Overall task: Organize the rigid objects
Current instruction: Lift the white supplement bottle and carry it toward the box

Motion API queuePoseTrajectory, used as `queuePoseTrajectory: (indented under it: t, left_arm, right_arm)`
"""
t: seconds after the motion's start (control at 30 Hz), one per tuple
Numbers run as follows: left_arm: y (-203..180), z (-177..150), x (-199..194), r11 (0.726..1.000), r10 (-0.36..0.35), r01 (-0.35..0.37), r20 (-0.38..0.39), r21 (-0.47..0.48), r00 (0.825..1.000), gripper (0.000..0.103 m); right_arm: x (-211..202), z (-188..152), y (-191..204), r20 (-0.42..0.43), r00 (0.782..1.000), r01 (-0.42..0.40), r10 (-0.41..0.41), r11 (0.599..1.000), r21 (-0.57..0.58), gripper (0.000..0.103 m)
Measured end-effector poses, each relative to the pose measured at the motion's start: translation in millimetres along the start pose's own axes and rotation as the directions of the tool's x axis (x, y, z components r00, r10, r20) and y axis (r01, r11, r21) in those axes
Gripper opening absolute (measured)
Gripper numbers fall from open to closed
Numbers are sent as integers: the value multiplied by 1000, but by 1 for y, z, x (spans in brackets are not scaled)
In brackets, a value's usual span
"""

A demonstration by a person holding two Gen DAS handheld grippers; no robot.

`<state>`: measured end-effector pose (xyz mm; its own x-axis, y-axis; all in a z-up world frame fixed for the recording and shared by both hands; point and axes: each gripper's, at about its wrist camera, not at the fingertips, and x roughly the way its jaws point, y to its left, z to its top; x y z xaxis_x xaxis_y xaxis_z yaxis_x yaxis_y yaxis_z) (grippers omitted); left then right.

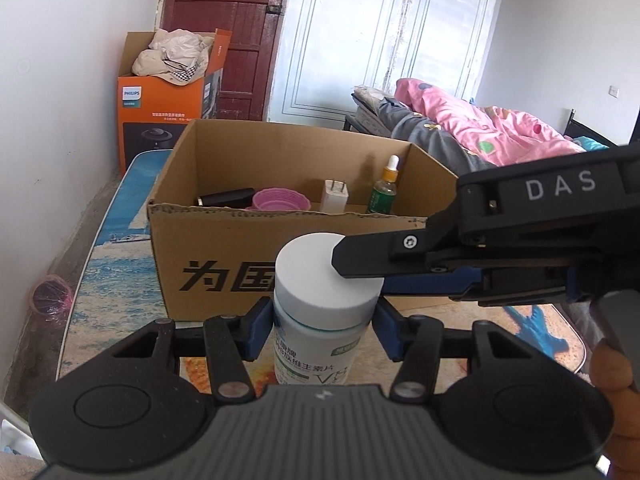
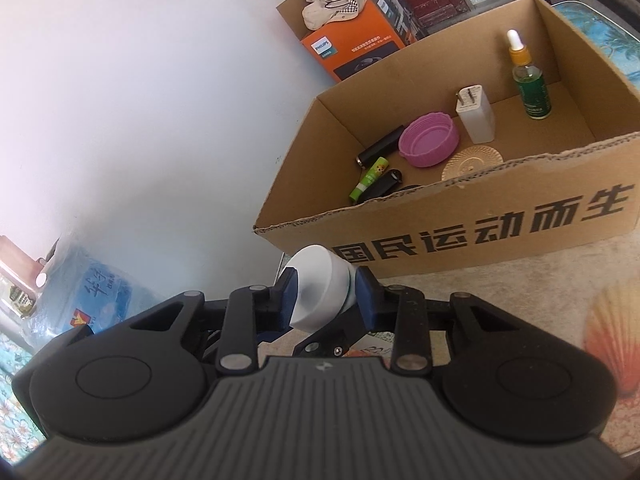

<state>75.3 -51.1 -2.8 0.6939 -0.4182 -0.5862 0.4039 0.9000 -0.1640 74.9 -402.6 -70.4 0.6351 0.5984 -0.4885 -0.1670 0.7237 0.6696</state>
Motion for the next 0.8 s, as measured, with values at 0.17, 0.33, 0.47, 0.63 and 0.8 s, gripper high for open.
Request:
queuePoseTrajectory:
  t: [0.17,0.33,0.47,0.63,0.8]
  left_arm:
    - [-17,-4,7,999,-24,25,-34,47,999,55]
    - [-26,-6,12,995,-11,15,-46,94,999,54]
    - [-27,-5,17,996,-8,14,-63,93,998,55]
    - [-30,-4,25,994,2,6,-80,106,997,56]
    - [-34,-5,32,994,12,-2,-85,113,996,56]
  right_arm:
    - [-15,-9,-13,11,999,37,-37,999,8,32]
    - [-16,-11,-21,15,998,53,-53,999,12,32]
    - [-15,-11,-25,15,999,50,-50,999,14,33]
    - [-15,-10,-25,13,999,51,-51,999,17,34]
    - [-14,-10,-24,13,998,54,-54,998,15,35]
